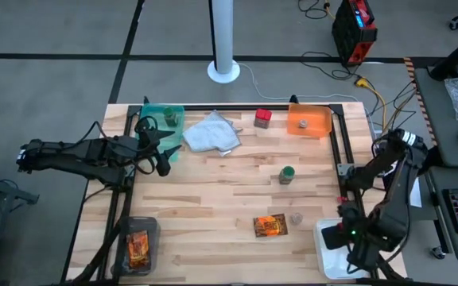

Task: Sort spices by type
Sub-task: Put the bottom red seasoning can into the white bin, then put the orange seasoning pack into the black bin

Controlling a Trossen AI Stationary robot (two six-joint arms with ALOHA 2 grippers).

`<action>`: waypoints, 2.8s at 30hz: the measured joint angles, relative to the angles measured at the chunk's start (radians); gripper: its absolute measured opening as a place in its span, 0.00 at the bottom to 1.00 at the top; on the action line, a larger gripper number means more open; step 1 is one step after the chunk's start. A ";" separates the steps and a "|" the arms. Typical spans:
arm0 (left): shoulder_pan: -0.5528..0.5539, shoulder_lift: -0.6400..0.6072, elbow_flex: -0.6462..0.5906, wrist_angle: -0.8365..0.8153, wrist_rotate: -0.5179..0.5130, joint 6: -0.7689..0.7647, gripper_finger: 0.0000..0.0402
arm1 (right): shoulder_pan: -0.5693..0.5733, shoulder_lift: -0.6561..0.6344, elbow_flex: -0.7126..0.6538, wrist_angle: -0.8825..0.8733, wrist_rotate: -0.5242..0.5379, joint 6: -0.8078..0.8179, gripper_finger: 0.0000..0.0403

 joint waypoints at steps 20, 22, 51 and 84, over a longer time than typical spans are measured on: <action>0.000 0.004 0.000 0.005 0.000 -0.009 0.58 | -0.002 0.113 -0.137 0.184 0.014 -0.056 0.51; 0.000 0.004 0.000 0.005 0.000 -0.009 0.58 | -0.004 0.126 -0.141 0.196 0.017 -0.055 0.51; 0.000 0.005 0.000 0.005 0.000 -0.008 0.58 | -0.035 0.202 -0.149 0.223 0.017 -0.025 0.54; -0.001 0.012 0.000 0.007 0.033 -0.055 0.58 | -0.069 0.106 0.080 -0.162 0.100 -0.051 0.60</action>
